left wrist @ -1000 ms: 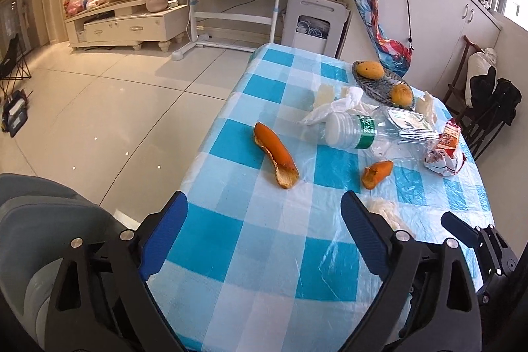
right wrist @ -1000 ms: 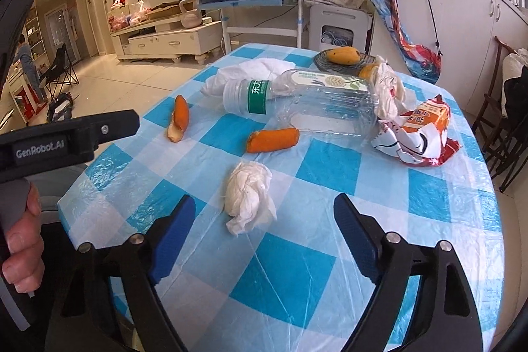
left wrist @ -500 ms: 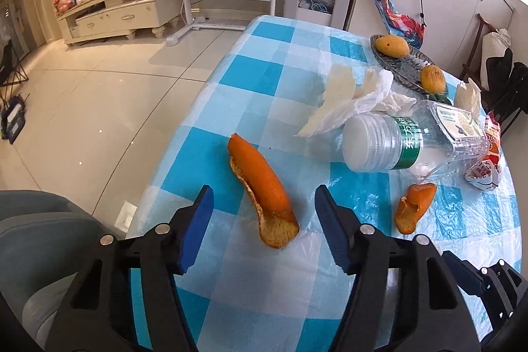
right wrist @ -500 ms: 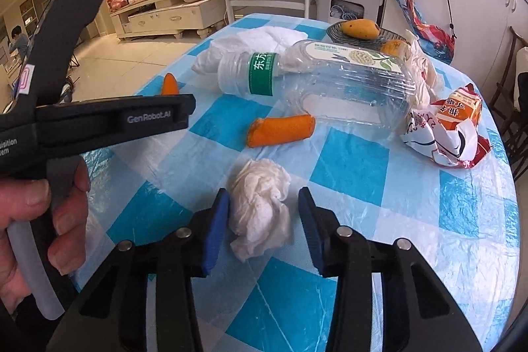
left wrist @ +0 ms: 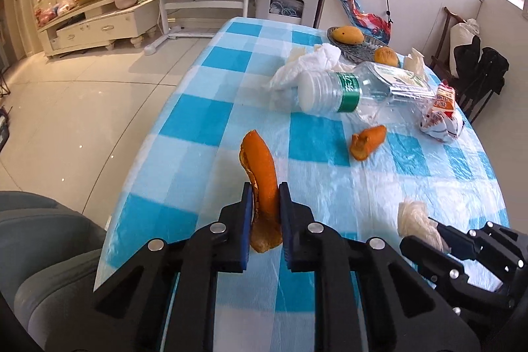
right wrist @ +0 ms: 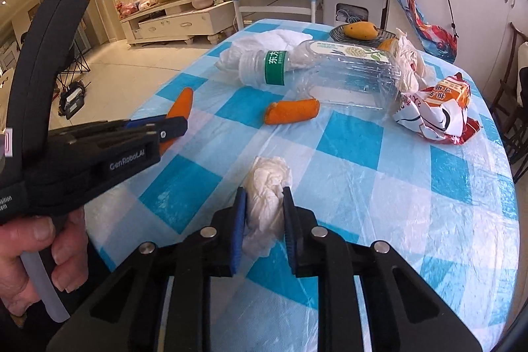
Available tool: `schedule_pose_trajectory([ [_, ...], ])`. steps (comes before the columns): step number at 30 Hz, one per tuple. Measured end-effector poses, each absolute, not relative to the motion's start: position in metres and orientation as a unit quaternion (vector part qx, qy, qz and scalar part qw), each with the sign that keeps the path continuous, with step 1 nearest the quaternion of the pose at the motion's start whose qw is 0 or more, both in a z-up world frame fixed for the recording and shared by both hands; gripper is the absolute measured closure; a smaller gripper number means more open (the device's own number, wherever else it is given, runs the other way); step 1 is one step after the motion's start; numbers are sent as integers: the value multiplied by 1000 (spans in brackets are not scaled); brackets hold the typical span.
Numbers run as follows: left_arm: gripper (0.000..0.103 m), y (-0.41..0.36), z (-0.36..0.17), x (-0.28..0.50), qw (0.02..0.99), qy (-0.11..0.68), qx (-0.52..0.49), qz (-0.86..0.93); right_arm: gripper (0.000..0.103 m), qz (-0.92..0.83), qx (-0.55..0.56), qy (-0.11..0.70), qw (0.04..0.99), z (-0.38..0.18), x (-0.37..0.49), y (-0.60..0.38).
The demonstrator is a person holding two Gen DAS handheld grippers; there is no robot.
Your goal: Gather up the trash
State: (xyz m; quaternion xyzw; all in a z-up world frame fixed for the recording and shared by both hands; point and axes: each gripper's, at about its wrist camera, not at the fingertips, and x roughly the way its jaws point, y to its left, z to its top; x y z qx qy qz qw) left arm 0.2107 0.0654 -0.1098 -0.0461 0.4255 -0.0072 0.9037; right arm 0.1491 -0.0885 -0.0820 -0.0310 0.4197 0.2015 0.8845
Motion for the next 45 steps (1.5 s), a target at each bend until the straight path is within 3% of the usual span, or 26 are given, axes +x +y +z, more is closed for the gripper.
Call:
schedule_pose_trajectory([
  [15,88,75,-99,106,903,423,-59,-38,80,242,-59,420,873,-80,55,-70],
  [17,88,75,-99,97,902,426,-58,-41,76,241,-63,422,872,-83,48,-70],
  [19,88,76,-99,88,901,428,-59,-44,66,238,-62,422,873,-84,42,-71],
  [23,88,72,-100,71,897,435,-50,-52,59,222,-59,404,885,-77,30,-80],
  [28,88,57,-103,51,885,457,-24,-80,36,188,-40,351,916,-60,20,-98],
  [32,87,39,-116,38,865,490,23,-110,31,165,-32,319,933,-53,17,-107],
  [35,72,37,-120,34,862,494,31,-108,26,156,-28,311,937,-53,18,-110],
  [37,47,40,-115,33,872,480,28,-94,23,152,-28,309,939,-54,18,-112],
  [40,30,47,-102,32,890,449,20,-79,20,147,-26,305,941,-56,16,-114],
  [45,20,63,-82,34,919,392,-2,-32,20,143,-25,300,943,-56,15,-115],
])
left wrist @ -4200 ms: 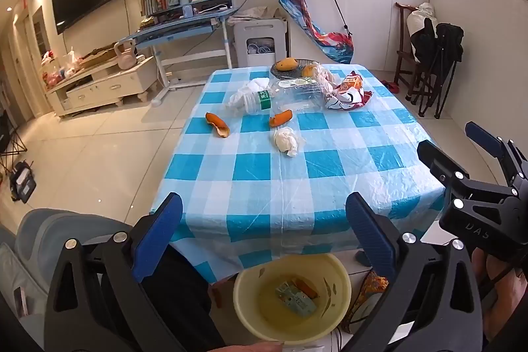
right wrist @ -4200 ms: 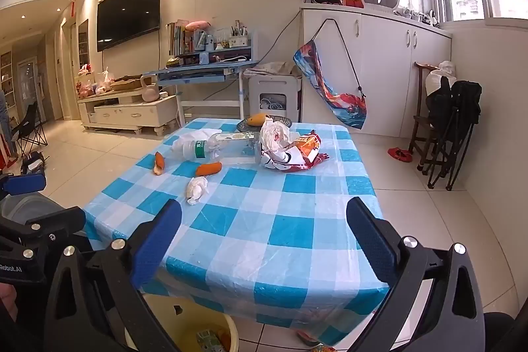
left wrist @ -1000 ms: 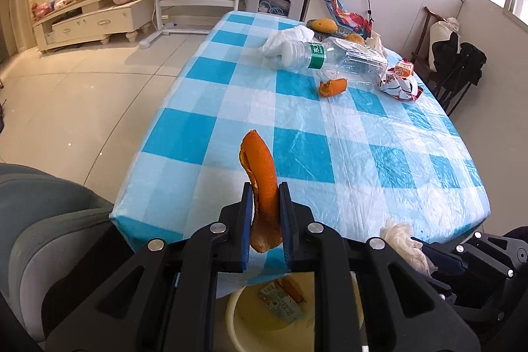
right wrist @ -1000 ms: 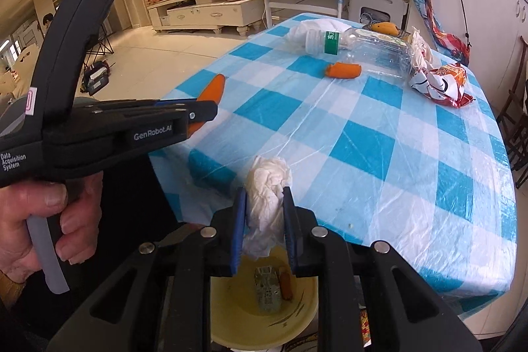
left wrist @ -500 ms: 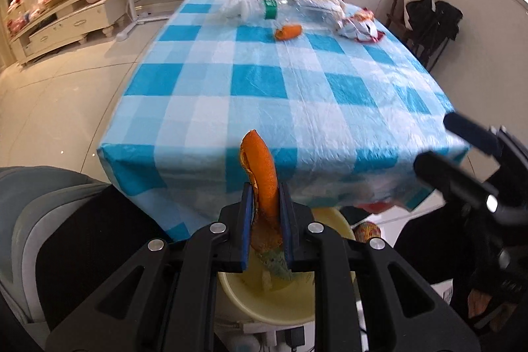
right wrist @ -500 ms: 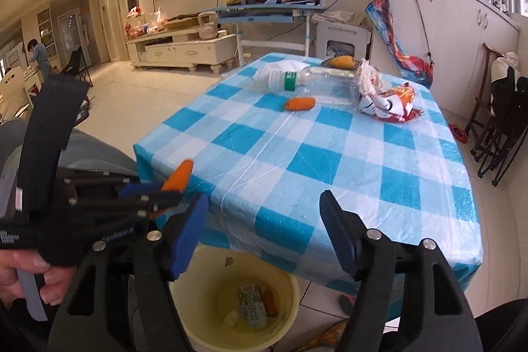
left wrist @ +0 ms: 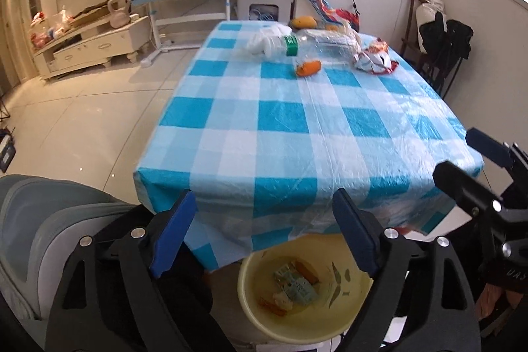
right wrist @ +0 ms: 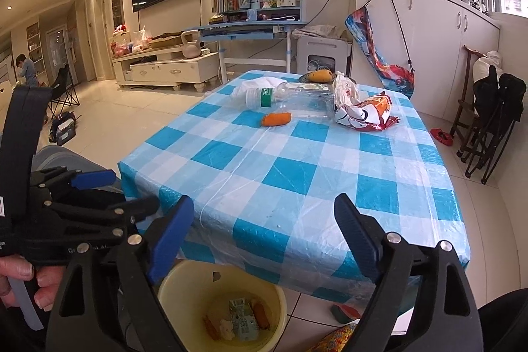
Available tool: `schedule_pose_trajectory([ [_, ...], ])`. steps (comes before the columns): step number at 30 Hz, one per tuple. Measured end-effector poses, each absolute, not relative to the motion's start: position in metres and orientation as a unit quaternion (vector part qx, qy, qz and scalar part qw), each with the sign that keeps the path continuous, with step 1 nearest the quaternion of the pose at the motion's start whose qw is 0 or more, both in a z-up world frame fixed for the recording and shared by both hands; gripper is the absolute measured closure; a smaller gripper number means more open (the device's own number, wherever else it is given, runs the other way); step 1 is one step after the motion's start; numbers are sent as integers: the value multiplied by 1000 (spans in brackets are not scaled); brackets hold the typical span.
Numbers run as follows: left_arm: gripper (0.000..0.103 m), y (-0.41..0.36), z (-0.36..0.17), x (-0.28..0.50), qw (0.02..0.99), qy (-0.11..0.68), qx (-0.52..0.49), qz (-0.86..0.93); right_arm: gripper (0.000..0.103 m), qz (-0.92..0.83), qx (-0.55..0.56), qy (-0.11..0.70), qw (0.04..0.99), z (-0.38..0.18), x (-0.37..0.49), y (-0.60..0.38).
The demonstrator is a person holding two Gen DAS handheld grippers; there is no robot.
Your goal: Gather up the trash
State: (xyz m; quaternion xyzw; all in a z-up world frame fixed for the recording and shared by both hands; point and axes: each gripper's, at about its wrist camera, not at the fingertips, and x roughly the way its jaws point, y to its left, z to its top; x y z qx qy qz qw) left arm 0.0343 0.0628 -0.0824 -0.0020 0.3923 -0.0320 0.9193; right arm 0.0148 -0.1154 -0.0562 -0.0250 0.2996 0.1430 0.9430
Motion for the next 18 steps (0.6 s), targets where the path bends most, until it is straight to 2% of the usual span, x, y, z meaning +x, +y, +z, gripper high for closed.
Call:
schedule_pose_trajectory([
  [8,12,85,-69,33,943,332,-29,23,17,136,-27,286,948,-53,12,-115],
  [18,11,93,-91,36,937,346,-34,43,15,127,-29,287,949,-52,12,-117],
])
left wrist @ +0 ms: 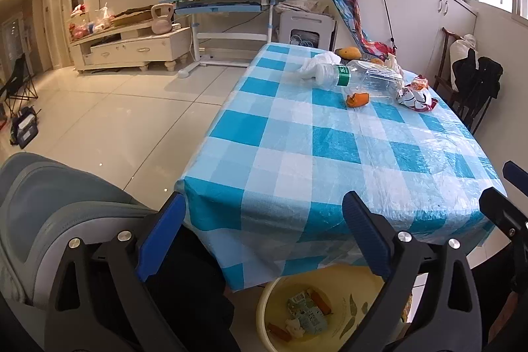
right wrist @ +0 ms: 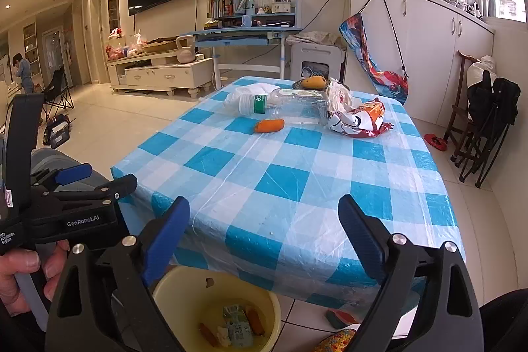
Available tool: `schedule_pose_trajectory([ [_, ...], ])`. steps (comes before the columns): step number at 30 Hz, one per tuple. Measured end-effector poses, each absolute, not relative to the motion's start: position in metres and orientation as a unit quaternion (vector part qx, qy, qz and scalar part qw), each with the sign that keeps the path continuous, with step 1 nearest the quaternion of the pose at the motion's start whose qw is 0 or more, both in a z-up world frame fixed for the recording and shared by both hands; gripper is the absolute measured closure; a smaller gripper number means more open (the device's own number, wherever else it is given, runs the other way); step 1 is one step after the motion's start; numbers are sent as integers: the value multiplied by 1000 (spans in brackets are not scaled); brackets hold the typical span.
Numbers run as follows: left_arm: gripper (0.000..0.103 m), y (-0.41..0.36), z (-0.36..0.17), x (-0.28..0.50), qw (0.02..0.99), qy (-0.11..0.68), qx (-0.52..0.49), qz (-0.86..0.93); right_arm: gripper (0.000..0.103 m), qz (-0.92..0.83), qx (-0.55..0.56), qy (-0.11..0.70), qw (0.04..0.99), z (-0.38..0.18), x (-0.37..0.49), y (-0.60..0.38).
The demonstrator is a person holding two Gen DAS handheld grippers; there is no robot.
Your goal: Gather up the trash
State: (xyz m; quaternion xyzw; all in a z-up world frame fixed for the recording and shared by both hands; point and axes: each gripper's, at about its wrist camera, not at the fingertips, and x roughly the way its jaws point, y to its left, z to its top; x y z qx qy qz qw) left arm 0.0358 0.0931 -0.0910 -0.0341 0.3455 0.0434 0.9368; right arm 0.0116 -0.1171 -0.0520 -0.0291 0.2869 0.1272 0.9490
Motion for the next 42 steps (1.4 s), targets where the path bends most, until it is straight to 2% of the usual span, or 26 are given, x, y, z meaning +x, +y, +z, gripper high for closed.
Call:
schedule_pose_trajectory([
  [42,9,96,-95,35,938,341,-36,52,13,126,-44,286,949,-53,10,-111],
])
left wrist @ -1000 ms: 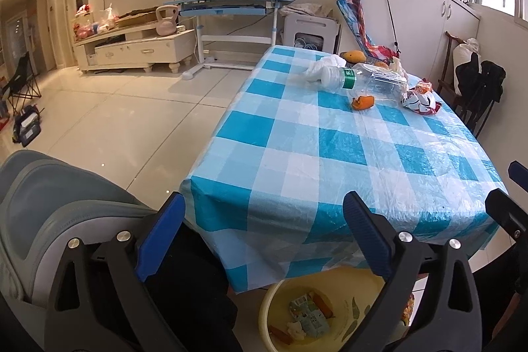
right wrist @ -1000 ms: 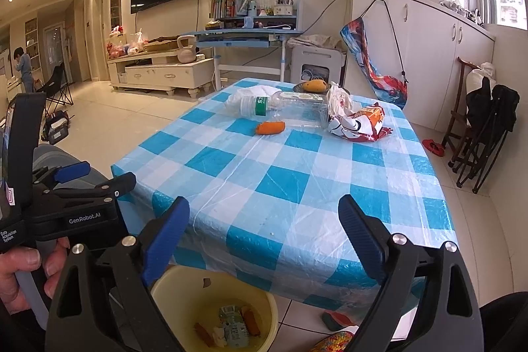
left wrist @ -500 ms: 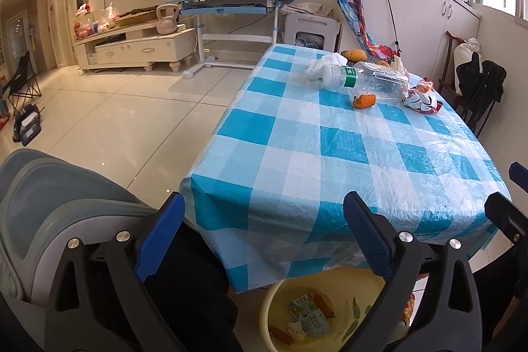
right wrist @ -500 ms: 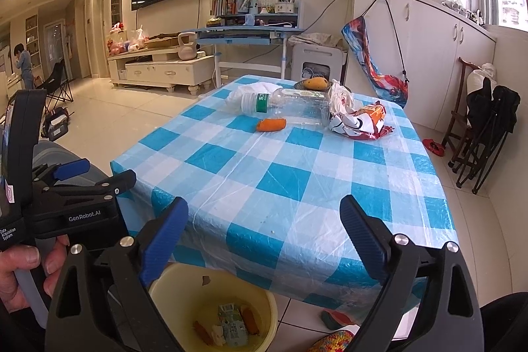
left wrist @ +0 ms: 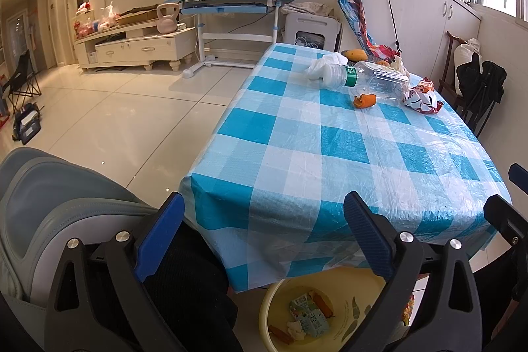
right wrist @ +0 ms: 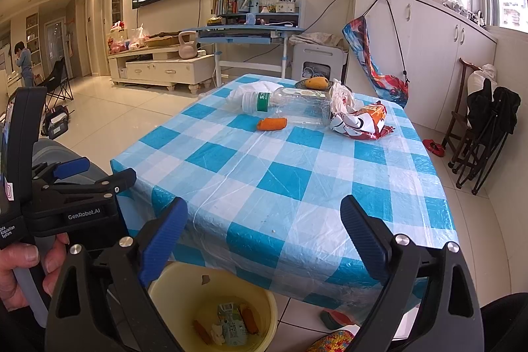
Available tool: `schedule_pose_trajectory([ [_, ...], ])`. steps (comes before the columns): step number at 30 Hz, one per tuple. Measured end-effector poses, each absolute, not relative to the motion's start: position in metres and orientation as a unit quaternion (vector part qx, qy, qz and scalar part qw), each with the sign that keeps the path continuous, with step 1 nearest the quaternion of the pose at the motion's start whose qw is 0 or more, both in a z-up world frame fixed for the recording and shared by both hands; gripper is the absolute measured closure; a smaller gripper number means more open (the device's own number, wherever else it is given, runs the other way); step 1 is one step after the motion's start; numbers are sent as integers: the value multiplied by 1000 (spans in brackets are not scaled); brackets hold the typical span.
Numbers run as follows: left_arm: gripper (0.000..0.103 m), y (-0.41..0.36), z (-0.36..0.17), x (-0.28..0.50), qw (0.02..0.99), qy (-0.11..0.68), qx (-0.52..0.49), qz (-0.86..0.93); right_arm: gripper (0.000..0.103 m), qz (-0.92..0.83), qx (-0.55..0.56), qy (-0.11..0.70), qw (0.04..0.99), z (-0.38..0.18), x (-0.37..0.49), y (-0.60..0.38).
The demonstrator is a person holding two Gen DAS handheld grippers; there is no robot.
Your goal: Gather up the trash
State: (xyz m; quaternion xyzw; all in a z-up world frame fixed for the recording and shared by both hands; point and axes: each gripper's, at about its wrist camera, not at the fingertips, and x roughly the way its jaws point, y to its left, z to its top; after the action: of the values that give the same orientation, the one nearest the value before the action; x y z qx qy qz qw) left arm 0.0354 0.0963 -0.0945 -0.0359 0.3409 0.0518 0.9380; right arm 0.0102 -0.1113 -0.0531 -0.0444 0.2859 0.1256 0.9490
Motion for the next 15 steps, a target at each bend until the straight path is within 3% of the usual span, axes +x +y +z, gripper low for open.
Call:
schedule_pose_trajectory([
  [15,9,96,-95,36,938,341,-37,52,13,126,-45,288,948,-55,10,-110],
])
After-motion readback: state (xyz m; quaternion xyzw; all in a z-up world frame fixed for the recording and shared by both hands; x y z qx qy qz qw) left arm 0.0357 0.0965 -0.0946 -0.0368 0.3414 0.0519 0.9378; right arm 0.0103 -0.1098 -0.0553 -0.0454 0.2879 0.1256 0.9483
